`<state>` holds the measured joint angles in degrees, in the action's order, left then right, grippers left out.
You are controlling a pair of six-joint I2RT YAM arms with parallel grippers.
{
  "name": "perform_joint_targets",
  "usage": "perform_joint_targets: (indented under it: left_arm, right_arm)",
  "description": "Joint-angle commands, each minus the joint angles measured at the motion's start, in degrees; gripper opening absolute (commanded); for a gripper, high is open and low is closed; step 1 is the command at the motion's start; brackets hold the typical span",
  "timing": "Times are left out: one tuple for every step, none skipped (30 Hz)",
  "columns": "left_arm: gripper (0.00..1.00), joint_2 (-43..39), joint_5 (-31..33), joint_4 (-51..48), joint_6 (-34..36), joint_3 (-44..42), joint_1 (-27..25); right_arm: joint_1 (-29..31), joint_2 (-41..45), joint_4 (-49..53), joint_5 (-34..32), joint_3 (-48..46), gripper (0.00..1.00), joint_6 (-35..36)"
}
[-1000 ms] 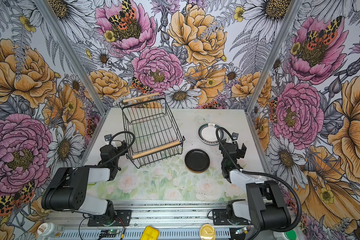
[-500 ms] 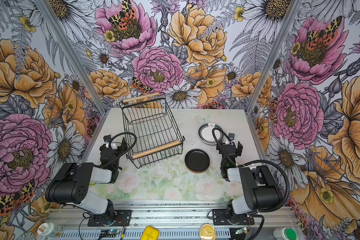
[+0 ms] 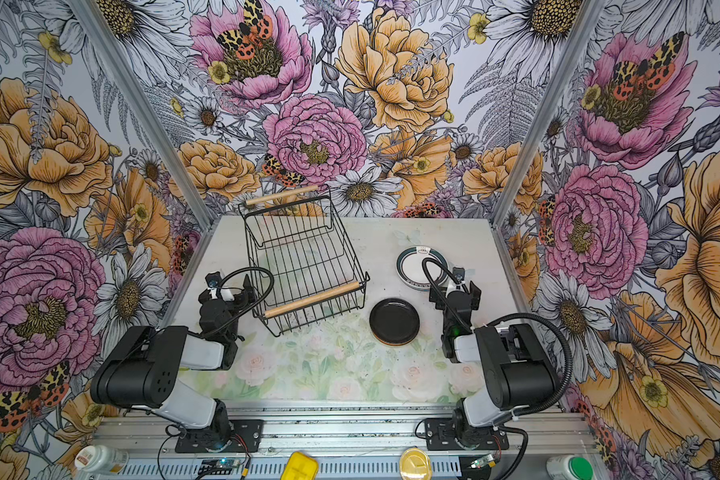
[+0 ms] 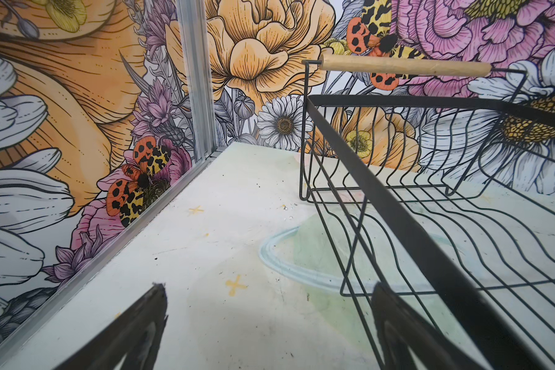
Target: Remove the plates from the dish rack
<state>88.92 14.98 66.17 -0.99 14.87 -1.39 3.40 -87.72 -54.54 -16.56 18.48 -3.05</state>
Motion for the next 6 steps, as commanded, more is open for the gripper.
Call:
perform_joint_targets:
  left_arm:
    - [0.99, 0.2, 0.8, 0.2, 0.8, 0.5, -0.2]
    - [0.99, 0.3, 0.8, -0.2, 0.8, 0.6, -0.3]
    - [0.99, 0.2, 0.8, -0.3, 0.7, 0.6, -0.4]
    - [0.99, 0.2, 0.7, -0.2, 0.7, 0.7, -0.3]
    - [0.99, 0.2, 0.8, -0.5, 0.7, 0.8, -0.4]
    - [0.99, 0.2, 0.8, -0.5, 0.7, 0.7, -0.3]
  right_arm:
    - [-0.5, -0.4, 0.8, 2.1, 2.0, 1.00, 0.3]
    - [-0.5, -0.3, 1.1, 2.2, 2.1, 1.00, 0.3]
    - [-0.5, -0.2, 0.8, 2.2, 1.9, 0.99, 0.2]
    - [-0.5, -0.2, 0.5, 2.1, 1.7, 1.00, 0.2]
    - [-0.5, -0.2, 0.6, 2.0, 1.7, 0.99, 0.2]
    - [-0.5, -0.1, 0.5, 2.0, 1.7, 0.99, 0.2]
